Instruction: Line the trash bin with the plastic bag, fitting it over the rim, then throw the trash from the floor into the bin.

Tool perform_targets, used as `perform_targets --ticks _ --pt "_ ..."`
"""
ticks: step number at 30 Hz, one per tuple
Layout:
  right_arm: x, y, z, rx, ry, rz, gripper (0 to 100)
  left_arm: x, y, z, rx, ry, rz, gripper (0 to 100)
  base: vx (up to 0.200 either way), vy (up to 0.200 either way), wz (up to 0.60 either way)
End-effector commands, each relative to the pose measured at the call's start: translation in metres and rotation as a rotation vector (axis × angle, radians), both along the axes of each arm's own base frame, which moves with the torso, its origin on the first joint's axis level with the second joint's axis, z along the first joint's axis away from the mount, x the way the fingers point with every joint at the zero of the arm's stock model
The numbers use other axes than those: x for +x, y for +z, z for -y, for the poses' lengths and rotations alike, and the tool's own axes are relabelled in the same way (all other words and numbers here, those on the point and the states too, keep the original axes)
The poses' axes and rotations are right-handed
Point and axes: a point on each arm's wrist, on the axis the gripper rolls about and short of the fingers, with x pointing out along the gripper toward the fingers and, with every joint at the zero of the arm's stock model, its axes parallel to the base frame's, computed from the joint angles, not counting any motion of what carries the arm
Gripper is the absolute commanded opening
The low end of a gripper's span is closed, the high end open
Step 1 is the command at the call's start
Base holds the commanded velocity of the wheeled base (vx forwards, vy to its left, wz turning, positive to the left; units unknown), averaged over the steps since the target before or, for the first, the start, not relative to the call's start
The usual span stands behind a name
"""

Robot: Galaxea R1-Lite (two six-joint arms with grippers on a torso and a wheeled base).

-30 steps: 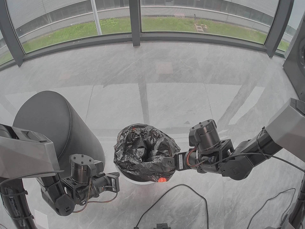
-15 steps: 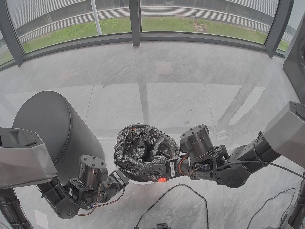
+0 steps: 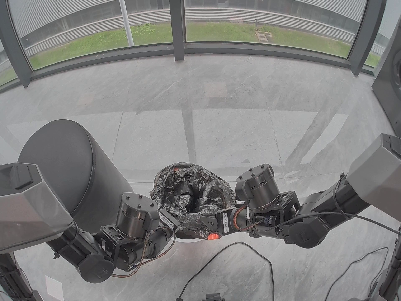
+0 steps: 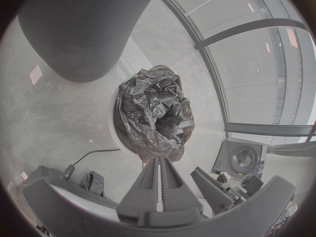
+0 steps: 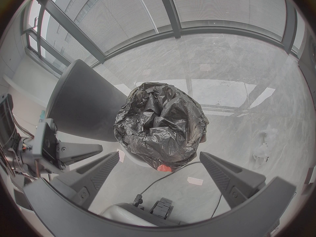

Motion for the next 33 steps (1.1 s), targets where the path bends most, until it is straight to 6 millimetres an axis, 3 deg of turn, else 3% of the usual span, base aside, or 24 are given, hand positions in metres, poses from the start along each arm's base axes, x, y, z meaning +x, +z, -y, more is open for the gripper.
perform_targets --ticks 1,11,19,33 --pt "0.0 0.0 0.0 0.0 -0.001 0.0 100 -0.002 0.003 -0.001 -0.007 0.009 0.005 100 0.0 0.0 0.0" --pt "0.001 0.005 0.004 0.009 -0.01 0.01 100 -0.002 -0.022 0.005 0.054 0.097 -0.046 100 0.0 0.0 0.0" --pt "0.002 0.008 0.006 0.016 -0.017 0.015 100 0.009 -0.036 0.011 0.101 0.177 -0.023 100 0.0 0.0 0.0" --pt "0.004 0.01 0.009 0.046 -0.049 0.001 100 0.03 -0.046 0.026 0.059 0.224 -0.001 100 0.0 0.0 0.0"
